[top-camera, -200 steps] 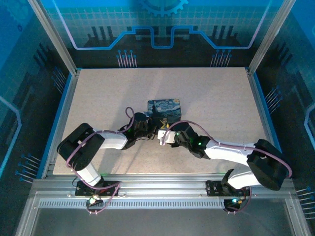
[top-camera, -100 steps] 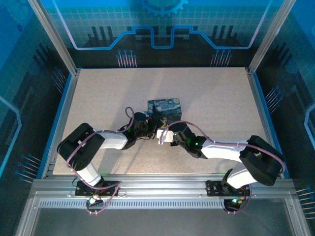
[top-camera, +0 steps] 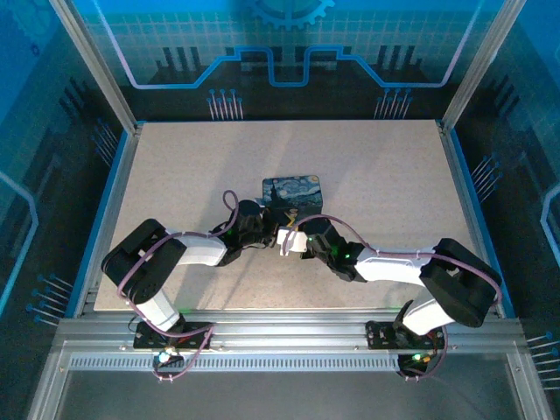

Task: Unlock the padlock with the key

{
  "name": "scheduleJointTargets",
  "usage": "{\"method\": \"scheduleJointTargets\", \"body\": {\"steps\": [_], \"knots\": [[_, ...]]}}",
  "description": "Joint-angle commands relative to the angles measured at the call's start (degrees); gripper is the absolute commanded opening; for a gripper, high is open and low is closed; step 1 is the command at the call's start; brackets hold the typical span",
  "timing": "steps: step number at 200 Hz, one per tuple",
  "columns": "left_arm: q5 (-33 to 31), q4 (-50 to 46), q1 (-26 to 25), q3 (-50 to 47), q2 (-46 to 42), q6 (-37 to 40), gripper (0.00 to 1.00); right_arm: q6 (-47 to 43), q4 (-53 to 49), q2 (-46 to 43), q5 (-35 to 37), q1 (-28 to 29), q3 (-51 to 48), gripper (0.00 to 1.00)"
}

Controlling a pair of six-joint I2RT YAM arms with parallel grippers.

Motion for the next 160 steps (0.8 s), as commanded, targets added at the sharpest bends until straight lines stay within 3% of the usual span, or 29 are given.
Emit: {"method": "scheduleJointTargets", "body": {"steps": [1,15,82,160], "knots": [[0.4,4.1,-0.7,0.9,0.2,-0.8,0.00,1.5,3.0,1.1,1.6,0.8,1.2,0.06],[0.4,4.3,-0.7,0.9,0.3,-1.0,0.00,2.0,3.4,1.3,1.8,0.8,1.2,0.00],[0.3,4.9,-0.7,0.5,0.3,-1.2,0.00,5.0,3.9,1.2,2.6,0.9,1.6,0.00],[0.1,5.0,-0.8,0.2,0.1,-1.3,0.00,20.4,3.7,0.5,0.8,0.9,3.3,0.00]]}}
